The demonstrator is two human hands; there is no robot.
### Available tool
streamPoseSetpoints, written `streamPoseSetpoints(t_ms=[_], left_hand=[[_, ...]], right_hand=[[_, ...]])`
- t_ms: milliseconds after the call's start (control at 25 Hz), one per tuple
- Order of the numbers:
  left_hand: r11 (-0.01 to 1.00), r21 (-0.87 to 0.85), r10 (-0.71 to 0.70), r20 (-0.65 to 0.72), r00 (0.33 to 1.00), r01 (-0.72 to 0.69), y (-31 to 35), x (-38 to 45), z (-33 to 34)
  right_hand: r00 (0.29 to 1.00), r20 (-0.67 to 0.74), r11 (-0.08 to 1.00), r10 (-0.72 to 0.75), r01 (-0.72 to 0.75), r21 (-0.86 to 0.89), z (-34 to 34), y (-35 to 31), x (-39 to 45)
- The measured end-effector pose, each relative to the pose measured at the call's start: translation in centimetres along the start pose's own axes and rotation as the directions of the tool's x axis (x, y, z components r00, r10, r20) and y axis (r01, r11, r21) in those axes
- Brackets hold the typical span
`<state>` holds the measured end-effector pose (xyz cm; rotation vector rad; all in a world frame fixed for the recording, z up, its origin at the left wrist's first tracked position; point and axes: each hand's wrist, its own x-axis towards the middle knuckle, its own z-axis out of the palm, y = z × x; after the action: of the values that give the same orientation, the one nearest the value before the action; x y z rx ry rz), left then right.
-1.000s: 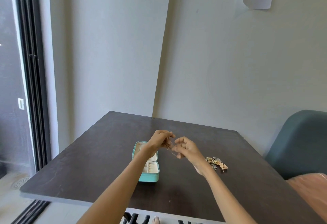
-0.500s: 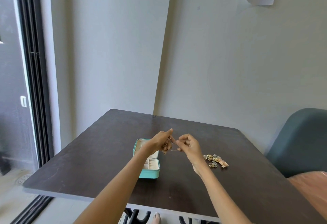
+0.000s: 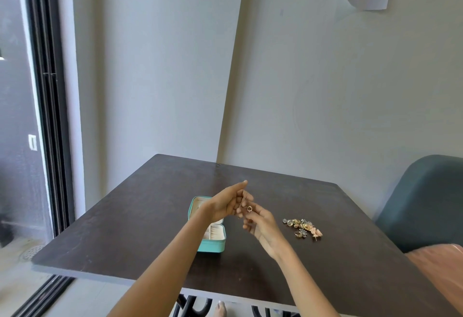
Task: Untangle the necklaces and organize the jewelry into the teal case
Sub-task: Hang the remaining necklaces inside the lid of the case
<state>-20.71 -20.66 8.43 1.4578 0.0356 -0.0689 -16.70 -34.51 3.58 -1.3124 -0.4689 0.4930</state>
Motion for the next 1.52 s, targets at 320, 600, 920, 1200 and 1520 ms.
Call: streamPoseSetpoints(t_ms=[320, 600, 920, 1200, 1520], left_hand=[[0.999, 0.036, 0.003, 0.065, 0.998, -0.005, 0.7, -0.1, -0.2], [0.969, 0.229, 0.091, 0.015, 0.996, -0.092, 1.1, 0.6, -0.2], [0.947, 0.296, 0.129, 0.004, 0.992, -0.124, 0.6, 0.9, -1.7], [0.913, 0.368, 0.199, -0.032, 0.98, -0.173, 1.8, 0.5, -1.1], [0.74, 0.652, 0.195, 0.026, 0.98, -0.165, 3.9, 1.3, 0.9]], right_hand=[[0.991, -0.127, 0.996, -0.048, 0.039, -0.079, 0.1, -0.3, 0.0], [0.971, -0.213, 0.988, -0.108, 0.08, -0.134, -0.2, -0.9, 0.2], [0.929, -0.369, 0.985, -0.021, 0.083, 0.151, -1.1, -1.0, 0.5], [0.906, -0.412, 0.969, 0.098, 0.008, 0.248, -1.6, 1.0, 0.3], [0.957, -0.288, 0.985, 0.033, 0.017, 0.17, -1.2, 1.7, 0.0]])
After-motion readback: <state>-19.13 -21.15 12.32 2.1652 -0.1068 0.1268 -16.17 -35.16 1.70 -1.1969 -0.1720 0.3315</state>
